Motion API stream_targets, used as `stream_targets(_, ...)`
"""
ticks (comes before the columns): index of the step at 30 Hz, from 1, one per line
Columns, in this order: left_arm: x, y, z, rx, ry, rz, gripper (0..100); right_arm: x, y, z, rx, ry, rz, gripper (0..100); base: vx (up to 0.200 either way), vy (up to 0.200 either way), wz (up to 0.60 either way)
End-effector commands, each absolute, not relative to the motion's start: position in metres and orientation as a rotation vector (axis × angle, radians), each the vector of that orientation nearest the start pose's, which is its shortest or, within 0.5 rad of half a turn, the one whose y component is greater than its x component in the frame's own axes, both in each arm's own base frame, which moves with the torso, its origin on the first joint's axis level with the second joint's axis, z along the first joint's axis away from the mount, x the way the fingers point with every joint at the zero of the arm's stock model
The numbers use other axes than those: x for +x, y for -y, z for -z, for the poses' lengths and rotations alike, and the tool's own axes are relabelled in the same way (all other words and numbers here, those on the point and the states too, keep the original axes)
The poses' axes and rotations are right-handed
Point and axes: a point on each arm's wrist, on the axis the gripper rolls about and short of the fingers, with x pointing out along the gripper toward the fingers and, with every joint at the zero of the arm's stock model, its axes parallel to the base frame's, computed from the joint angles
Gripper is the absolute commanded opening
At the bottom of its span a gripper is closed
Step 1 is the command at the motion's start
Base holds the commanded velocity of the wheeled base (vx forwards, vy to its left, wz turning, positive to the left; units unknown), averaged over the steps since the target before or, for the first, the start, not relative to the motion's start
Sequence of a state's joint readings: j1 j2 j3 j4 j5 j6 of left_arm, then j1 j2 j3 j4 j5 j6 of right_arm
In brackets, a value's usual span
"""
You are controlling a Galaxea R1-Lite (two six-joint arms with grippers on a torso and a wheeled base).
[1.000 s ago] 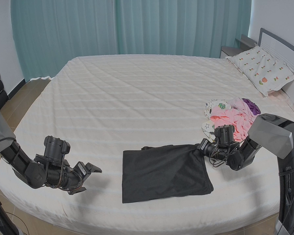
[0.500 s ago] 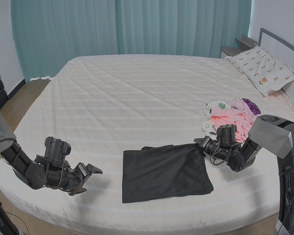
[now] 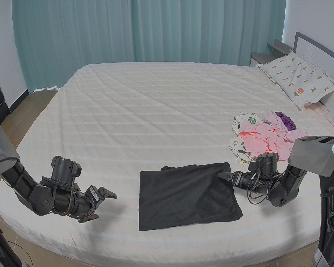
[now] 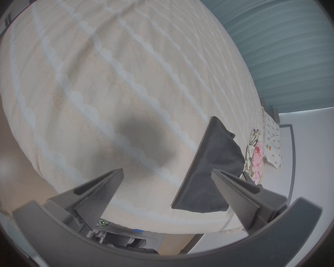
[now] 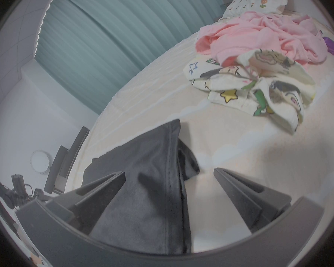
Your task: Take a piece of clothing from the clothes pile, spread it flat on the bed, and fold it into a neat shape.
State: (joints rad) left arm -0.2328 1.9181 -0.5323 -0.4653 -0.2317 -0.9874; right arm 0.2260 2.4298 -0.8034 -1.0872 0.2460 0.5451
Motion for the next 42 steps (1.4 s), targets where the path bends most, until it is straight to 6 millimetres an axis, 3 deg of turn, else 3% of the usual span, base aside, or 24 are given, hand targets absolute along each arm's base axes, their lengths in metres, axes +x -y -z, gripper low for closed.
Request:
stream_targets(1,0.262,0.068,-0.043,-0.897,-1.061,-0.063,100,0.363,-0.092,0.038,0.521,-0.682,-0.314,100,0.000,0.000,0.00)
stream_targets(9,0.263,0.066,-0.043,-0.900,-1.057,-0.067,100,0.360,-0.095,0.029,0.521,-0.672,-0.351,100,0.000,0.000,0.00)
stream_targets(15,0.263,0.066,-0.043,-0.898,-1.055,-0.067,100,0.348,-0.095,0.039,0.453,-0.723,-0.423,100,0.000,0.000,0.00)
stream_targets(28,0.262,0.066,-0.045,-0.901,-1.054,-0.063,100,0.351,-0.098,0.048,0.418,-0.733,-0.564,100,0.000,0.000,0.00)
stream_targets(42,0.262,0.068,-0.042,-0.899,-1.067,-0.059,100,0.352,-0.132,0.049,0.397,-0.723,-0.686,100,0.000,0.000,0.00)
